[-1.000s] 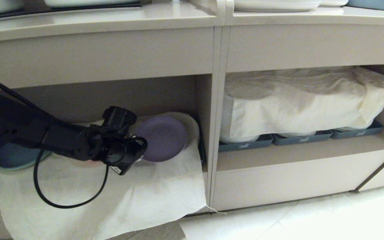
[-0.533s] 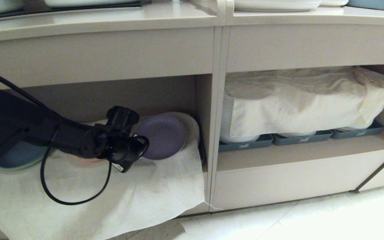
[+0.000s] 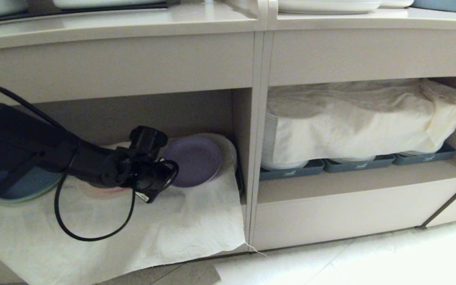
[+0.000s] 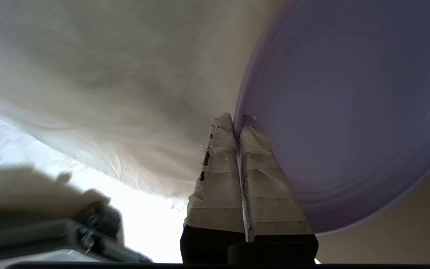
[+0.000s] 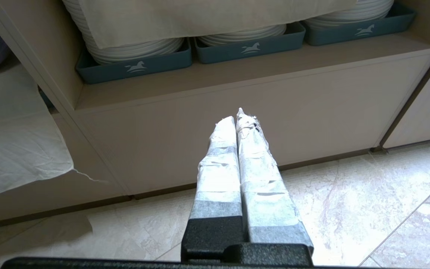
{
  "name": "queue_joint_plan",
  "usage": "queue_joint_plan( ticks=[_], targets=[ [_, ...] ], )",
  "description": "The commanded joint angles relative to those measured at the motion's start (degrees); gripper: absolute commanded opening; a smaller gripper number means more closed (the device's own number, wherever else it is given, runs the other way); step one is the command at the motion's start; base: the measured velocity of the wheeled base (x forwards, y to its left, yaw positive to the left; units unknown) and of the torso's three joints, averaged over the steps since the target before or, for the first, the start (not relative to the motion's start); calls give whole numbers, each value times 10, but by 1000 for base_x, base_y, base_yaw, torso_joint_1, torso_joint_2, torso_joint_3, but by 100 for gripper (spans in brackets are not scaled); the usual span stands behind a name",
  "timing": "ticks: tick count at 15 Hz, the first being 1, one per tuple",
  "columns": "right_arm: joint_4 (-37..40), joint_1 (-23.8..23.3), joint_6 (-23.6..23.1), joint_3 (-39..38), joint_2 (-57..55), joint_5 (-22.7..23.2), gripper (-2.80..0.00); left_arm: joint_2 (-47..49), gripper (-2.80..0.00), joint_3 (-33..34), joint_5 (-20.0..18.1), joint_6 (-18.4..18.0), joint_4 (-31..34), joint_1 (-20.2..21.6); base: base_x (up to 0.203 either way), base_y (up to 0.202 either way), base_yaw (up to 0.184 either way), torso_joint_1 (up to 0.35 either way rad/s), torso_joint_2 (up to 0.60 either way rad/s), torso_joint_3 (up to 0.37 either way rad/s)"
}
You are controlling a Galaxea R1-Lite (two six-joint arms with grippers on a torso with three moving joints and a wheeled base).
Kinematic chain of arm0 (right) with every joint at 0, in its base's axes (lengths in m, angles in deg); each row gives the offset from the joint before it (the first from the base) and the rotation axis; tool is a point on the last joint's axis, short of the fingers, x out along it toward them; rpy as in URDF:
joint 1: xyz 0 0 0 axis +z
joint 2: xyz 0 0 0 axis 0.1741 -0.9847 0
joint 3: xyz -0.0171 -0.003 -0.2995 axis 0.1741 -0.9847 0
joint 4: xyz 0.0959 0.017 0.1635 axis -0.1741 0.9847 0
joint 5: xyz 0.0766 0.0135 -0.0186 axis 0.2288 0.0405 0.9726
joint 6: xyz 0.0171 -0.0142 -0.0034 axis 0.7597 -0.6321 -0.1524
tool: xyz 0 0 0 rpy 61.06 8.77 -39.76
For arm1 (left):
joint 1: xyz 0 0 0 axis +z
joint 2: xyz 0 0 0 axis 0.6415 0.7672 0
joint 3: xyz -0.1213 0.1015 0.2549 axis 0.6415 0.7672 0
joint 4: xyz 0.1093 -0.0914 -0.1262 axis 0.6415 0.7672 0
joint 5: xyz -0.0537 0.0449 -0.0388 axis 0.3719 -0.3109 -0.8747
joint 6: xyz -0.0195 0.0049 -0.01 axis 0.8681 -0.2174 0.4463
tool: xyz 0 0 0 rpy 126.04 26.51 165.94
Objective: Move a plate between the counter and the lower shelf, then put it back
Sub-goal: Put the plate in the cupboard
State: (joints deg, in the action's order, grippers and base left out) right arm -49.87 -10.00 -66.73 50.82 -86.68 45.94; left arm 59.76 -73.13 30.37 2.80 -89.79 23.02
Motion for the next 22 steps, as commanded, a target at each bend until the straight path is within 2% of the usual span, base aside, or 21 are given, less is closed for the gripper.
queue_joint_plan(
  ticks=[1, 22],
  targets=[
    [0, 1, 0, 0, 0, 0, -280, 7, -280, 4, 1, 4, -19, 0, 0, 0, 0, 0, 0, 0],
    [0, 0, 0, 0, -1, 0, -280, 26, -280, -45, 3, 1, -29, -3, 0, 0, 0, 0, 0, 0]
  ],
)
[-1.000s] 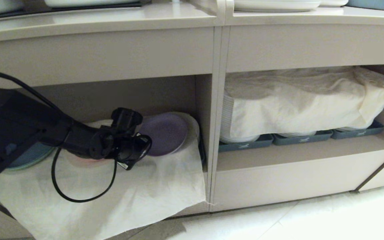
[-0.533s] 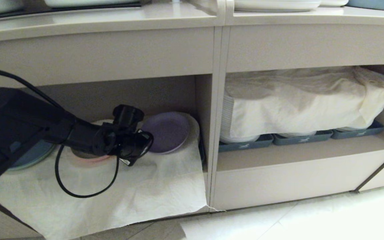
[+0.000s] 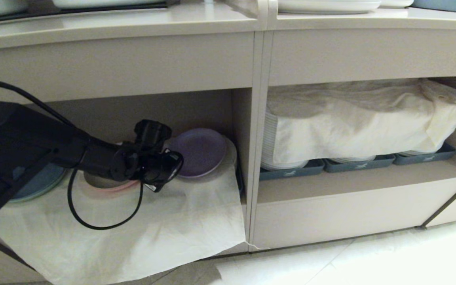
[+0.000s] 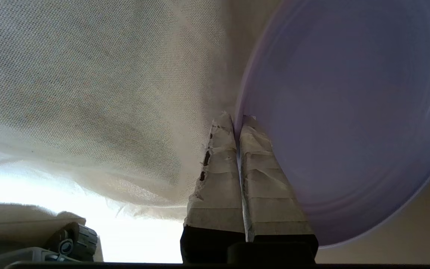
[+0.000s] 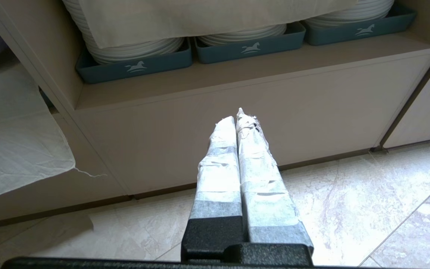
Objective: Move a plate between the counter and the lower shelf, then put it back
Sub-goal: Put the plate in the cupboard
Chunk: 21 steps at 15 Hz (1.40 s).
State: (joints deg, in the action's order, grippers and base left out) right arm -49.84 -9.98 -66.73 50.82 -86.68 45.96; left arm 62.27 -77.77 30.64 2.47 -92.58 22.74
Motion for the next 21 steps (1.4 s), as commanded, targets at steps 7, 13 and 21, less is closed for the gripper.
queue_joint_plan(
  ticks=[7, 13, 21],
  targets=[
    [0, 0, 0, 0, 0, 0, -280, 14, -280, 0, 1, 4, -1, -8, 0, 0, 0, 0, 0, 0],
    [0, 0, 0, 0, 0, 0, -280, 19, -280, 0, 1, 4, -1, -8, 0, 0, 0, 0, 0, 0],
    [-1, 0, 0, 0, 0, 0, -280, 17, 0, -2, 1, 2, -2, -14, 0, 0, 0, 0, 0, 0]
  ],
)
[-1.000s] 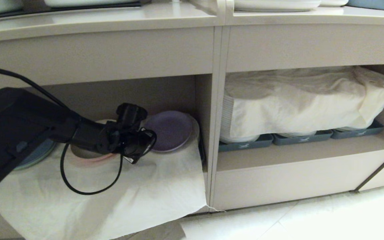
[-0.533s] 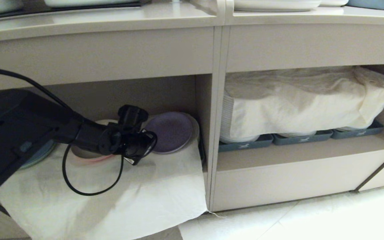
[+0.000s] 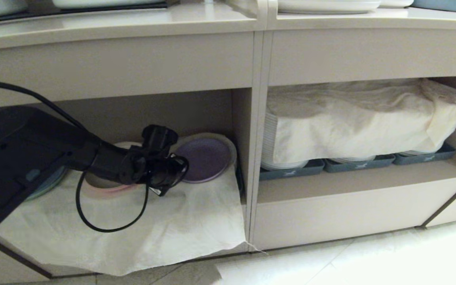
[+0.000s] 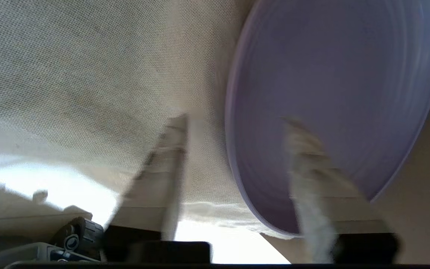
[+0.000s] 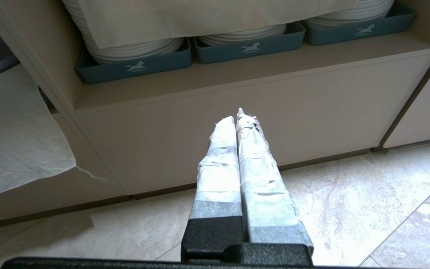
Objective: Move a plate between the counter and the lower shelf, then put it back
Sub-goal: Put the plate in the cupboard
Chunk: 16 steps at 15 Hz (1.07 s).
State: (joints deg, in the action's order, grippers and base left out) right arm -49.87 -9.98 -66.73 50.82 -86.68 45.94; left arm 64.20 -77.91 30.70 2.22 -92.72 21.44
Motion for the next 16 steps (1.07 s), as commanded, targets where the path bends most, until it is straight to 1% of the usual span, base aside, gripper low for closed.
queue_joint_plan(
  ticks=[1, 8, 16],
  targets=[
    [0, 0, 0, 0, 0, 0, -280, -3, 0, 0, 2, 4, 0, -1, 0, 0, 0, 0, 0, 0],
    [0, 0, 0, 0, 0, 0, -280, -27, 0, 22, 5, 5, 2, -1, 0, 0, 0, 0, 0, 0],
    [0, 0, 0, 0, 0, 0, -280, -83, 0, 101, 13, 8, -1, 2, 0, 0, 0, 0, 0, 0]
  ],
)
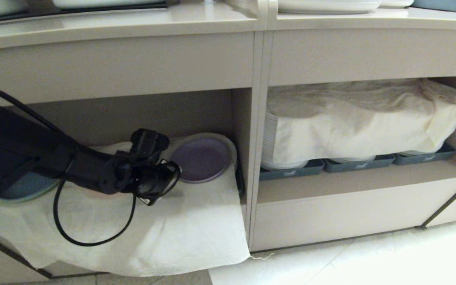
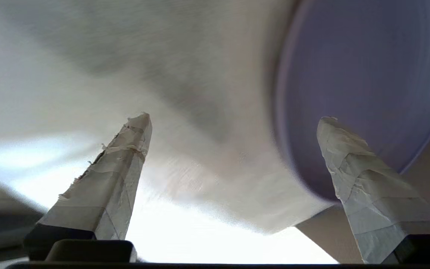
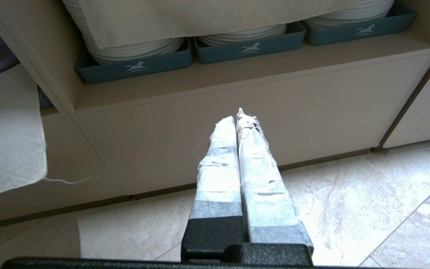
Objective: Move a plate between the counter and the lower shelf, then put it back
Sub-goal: Put the plate in the cupboard, then pick up the plate in the cupboard
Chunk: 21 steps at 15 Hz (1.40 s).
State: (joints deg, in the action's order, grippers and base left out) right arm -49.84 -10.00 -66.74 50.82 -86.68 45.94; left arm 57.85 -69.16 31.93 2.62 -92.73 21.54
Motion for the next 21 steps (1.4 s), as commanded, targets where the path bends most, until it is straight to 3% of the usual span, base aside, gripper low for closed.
queue_joint_plan(
  ticks=[1, 11, 12, 14, 21],
  targets=[
    [-1, 0, 0, 0, 0, 0, -280, -29, 0, 25, 1, 4, -1, 2, 0, 0, 0, 0, 0, 0],
    [0, 0, 0, 0, 0, 0, -280, -127, 0, 156, 22, 5, -19, 2, 0, 0, 0, 0, 0, 0],
    [-1, 1, 0, 0, 0, 0, -280, -137, -280, 174, 23, 4, -38, 1, 0, 0, 0, 0, 0, 0],
    [0, 0, 0, 0, 0, 0, -280, -155, -280, 209, 24, -1, -71, 2, 0, 0, 0, 0, 0, 0],
    [0, 0, 0, 0, 0, 0, -280, -235, -280, 311, 22, -4, -73, 2, 0, 0, 0, 0, 0, 0]
  ],
)
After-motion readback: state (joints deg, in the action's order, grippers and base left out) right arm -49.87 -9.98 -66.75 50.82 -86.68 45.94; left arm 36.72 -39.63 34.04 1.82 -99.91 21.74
